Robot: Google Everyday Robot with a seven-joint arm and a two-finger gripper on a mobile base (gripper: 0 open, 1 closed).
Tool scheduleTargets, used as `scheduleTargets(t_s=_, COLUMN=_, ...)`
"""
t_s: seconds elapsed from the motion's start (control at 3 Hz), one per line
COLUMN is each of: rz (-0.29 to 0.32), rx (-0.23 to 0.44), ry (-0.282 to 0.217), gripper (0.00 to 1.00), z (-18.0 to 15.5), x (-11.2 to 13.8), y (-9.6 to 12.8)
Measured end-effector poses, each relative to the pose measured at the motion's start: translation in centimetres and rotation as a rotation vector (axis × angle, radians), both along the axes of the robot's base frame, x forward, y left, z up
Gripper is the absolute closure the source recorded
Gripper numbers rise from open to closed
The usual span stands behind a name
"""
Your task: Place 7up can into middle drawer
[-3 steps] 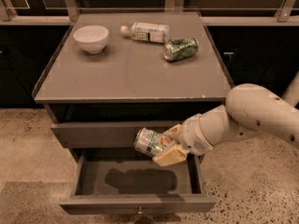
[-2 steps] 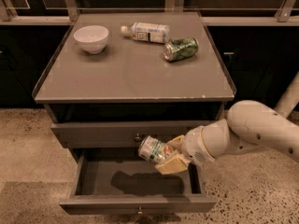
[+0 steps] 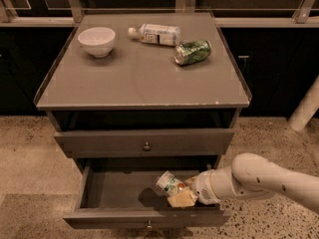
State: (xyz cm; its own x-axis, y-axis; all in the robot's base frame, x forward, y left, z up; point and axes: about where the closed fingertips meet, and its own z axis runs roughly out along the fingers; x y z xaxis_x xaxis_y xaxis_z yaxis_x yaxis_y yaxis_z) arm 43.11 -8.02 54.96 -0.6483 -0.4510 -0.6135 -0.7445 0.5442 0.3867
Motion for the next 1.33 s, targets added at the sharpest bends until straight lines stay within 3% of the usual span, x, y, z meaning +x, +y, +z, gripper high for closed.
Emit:
scheduleTargets(t_s=0.33, rz=-0.058, rx=-0.01, ry=0.051, gripper=1.0, z=-5.1, x=1.6, y=-0.3)
scheduleTargets(t_s=1.0, rz=-0.114, rx=-0.05, ry=0.129, gripper=1.0, z=-11.8, x=4.1, y=-1.9)
scheduleTargets(t_s=1.33, rz=-0.114, rx=-0.051, ry=0.131, gripper=1.0, z=-11.8, x=4.1, y=-1.9)
